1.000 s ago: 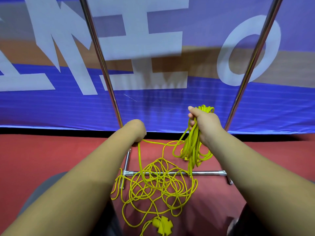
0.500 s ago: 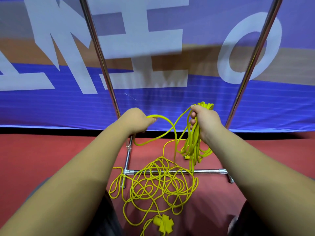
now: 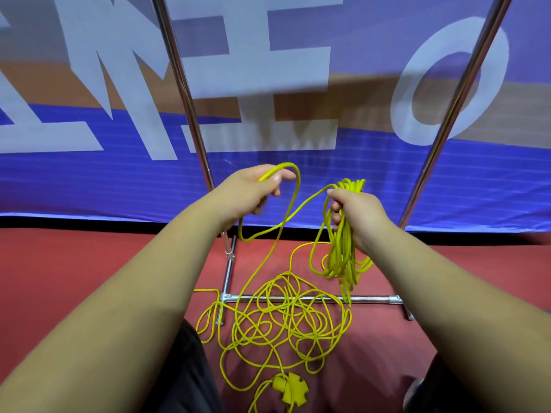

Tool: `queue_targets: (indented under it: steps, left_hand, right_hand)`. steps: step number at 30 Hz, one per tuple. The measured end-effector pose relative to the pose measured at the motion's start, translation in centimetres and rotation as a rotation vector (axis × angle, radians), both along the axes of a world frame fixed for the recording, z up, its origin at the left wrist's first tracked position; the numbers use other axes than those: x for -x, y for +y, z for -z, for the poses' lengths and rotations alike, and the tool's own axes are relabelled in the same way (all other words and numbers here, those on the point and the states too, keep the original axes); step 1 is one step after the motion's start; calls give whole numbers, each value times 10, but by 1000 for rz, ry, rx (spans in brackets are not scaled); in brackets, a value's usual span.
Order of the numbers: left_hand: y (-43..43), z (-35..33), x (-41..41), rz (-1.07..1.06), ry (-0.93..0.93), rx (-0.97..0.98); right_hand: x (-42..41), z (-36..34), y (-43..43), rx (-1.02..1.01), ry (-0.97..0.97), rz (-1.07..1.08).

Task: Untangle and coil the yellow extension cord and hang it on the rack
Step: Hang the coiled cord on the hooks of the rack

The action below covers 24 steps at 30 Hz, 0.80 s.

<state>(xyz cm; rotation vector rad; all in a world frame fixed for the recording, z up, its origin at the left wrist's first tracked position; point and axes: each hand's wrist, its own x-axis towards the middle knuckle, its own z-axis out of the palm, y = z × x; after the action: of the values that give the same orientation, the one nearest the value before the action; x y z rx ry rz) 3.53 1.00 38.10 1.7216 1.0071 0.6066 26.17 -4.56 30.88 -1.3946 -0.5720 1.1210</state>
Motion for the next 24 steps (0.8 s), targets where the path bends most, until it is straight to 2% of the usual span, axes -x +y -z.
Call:
queue_targets:
  steps: [4,6,9,14,15,17,19,21,23,24]
  left_hand:
    - [-3,-3,4,150,300,-259]
    - [-1,-1,4,164,442,-472]
    - [5,3,4,189,533,-757]
    - [12,2,1,-18,711,-958]
    - [14,1,1,-17,756,-954]
    - [17,1,2,116,829,-874]
    - [18,6,9,299,813,-598]
    - [15,14,17,408,695,-224]
    - [16,15,23,388,512,-41]
    - [18,14,25,330,365,44]
  right_hand:
    - [7,-3,-2,-28,35,-118]
    - [10,-4,-3,-45,-1,-179]
    - [14,-3,-6,6,-85,-219]
    - [16,2,-4,44,-85,-255]
    - [17,3,-4,35,-71,-257]
    - [18,4,-2,35,-36,-245]
    - [18,6,0,52,3,-211]
    - [16,8,2,68,19,-180]
    - [13,10,2,82,-4,-178]
    - [12,11,1,84,-29,-186]
